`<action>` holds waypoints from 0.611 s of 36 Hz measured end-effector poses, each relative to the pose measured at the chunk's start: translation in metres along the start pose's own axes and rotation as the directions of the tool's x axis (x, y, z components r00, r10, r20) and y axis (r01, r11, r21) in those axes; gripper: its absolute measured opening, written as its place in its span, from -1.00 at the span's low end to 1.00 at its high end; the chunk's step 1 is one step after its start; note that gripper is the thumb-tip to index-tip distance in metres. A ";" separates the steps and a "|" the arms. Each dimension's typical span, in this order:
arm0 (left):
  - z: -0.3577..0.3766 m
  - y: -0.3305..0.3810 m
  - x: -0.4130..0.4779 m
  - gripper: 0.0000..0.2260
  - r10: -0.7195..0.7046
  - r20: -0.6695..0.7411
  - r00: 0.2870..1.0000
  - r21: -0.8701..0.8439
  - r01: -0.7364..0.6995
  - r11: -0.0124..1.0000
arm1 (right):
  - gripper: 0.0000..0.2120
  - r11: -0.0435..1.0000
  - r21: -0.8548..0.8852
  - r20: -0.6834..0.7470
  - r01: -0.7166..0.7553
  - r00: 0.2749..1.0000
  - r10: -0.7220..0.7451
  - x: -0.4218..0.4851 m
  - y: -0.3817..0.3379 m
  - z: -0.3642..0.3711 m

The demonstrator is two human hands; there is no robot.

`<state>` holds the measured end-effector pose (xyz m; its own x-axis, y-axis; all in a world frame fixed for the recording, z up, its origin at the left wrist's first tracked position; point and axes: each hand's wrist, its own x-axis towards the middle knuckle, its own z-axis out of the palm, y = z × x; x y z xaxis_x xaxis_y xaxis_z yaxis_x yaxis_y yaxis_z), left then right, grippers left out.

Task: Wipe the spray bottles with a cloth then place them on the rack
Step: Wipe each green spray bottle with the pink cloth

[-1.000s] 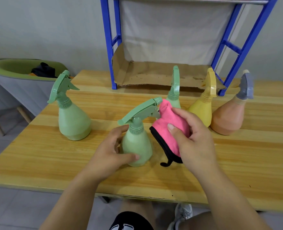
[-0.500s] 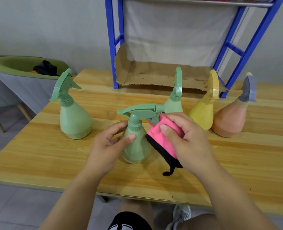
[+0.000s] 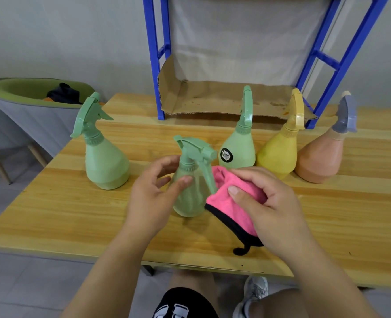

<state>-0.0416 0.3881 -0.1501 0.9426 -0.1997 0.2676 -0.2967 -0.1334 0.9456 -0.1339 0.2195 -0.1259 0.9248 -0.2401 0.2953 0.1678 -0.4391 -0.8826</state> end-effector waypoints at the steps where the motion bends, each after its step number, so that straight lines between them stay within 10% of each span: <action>1: -0.001 0.000 0.001 -0.64 -0.003 0.016 1.000 0.006 0.003 1.000 | -0.76 1.000 0.009 -0.014 -0.003 1.000 0.003 0.000 0.000 -0.001; 12: -0.006 0.019 -0.006 -0.65 0.084 0.039 0.996 -0.169 -0.076 0.983 | -0.77 0.995 0.063 -0.099 -0.075 0.992 0.081 0.001 0.006 -0.005; 22: 0.005 0.034 -0.009 -0.59 0.104 -0.024 0.994 0.011 -0.104 0.995 | -0.76 0.996 0.078 -0.089 -0.043 0.995 0.050 0.000 0.007 -0.001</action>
<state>-0.0613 0.3809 -0.1214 0.9102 -0.1888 0.3688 -0.3945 -0.1231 0.9106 -0.1332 0.2156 -0.1321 0.8981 -0.3378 0.2817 0.1537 -0.3591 -0.9205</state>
